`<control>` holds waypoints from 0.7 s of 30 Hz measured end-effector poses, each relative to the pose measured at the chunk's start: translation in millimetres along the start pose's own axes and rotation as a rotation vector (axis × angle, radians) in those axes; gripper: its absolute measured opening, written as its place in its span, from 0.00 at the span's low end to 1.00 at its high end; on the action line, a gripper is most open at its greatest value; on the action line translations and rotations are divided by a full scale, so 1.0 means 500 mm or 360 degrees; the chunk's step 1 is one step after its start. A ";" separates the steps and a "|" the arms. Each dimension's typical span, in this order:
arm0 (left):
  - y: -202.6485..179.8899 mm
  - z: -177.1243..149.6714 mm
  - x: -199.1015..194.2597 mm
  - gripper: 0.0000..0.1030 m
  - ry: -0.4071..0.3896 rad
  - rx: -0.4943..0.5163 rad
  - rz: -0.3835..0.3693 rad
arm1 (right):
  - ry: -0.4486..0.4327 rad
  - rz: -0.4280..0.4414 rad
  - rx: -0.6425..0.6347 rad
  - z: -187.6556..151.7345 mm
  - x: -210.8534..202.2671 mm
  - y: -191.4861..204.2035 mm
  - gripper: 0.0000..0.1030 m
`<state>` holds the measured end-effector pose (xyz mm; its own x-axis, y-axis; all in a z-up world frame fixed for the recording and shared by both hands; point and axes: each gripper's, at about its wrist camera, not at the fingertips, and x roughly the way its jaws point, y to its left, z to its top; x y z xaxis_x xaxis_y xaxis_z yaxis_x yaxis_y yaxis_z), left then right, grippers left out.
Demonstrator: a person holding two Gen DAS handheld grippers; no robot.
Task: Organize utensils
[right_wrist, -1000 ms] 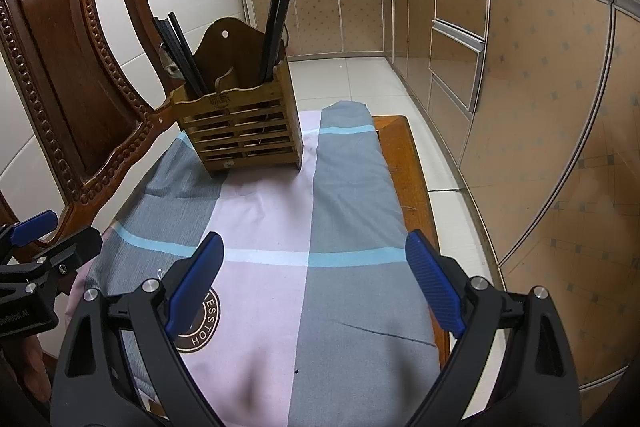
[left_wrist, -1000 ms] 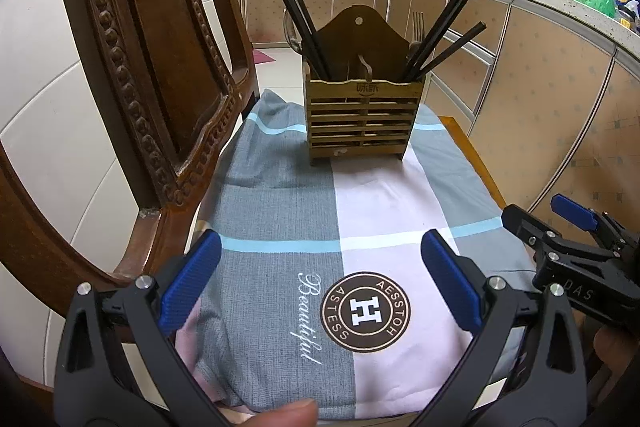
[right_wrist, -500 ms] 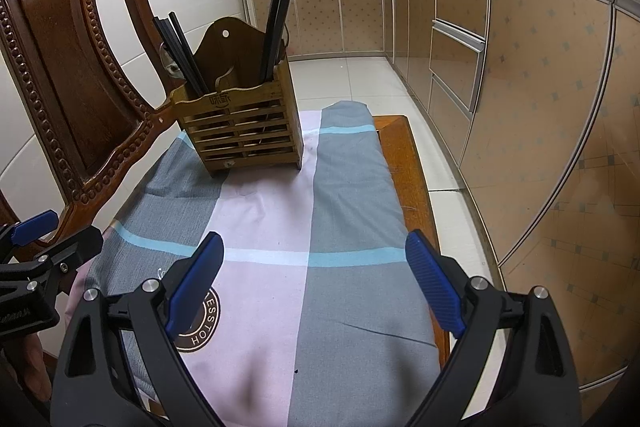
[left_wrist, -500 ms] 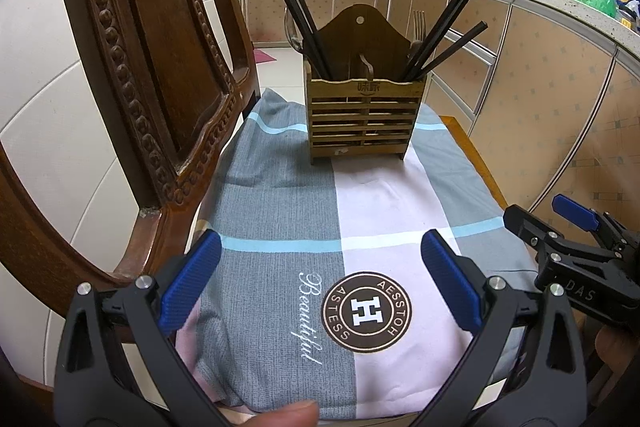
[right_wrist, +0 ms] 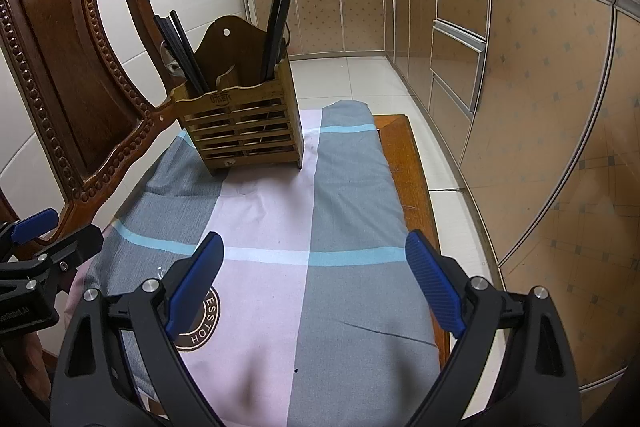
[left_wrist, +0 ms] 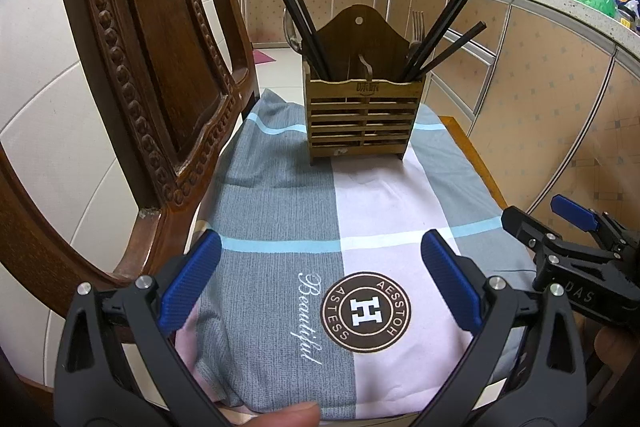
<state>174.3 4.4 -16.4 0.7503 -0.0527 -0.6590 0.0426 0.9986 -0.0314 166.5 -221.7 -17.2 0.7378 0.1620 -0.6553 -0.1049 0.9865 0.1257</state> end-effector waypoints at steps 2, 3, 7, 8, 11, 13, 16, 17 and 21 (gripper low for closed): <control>0.001 0.000 0.000 0.96 0.0001 -0.0001 -0.0002 | 0.0003 0.0000 -0.0004 0.000 0.000 -0.001 0.88; 0.000 0.000 0.000 0.96 0.0001 0.0002 -0.0002 | 0.0004 0.0000 -0.0005 0.000 0.001 -0.001 0.87; -0.001 -0.001 -0.001 0.96 0.0000 0.0003 -0.0002 | 0.0003 0.0001 -0.0006 0.000 0.001 0.000 0.87; -0.001 -0.001 -0.001 0.96 -0.0001 0.0004 0.0000 | 0.0001 0.0000 -0.0006 0.000 0.001 0.000 0.87; -0.001 -0.001 -0.001 0.96 0.0001 0.0001 0.0000 | 0.0005 0.0000 -0.0007 -0.001 0.002 0.000 0.87; -0.001 -0.001 0.000 0.96 0.0000 0.0004 -0.0001 | 0.0005 0.0000 -0.0010 0.000 0.002 0.001 0.87; -0.001 -0.001 -0.001 0.96 -0.0002 0.0004 -0.0002 | 0.0005 0.0001 -0.0011 0.000 0.001 0.001 0.87; -0.001 -0.001 -0.002 0.96 -0.0002 0.0004 -0.0003 | 0.0006 0.0001 -0.0011 0.000 0.001 0.000 0.87; -0.002 -0.001 -0.003 0.96 -0.0008 0.0007 -0.0007 | 0.0004 0.0001 -0.0013 0.000 0.002 0.002 0.87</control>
<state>172.7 3.5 -15.8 0.7534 -0.0573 -0.6551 0.0490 0.9983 -0.0310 167.0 -220.6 -17.7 0.7361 0.1625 -0.6570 -0.1109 0.9866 0.1197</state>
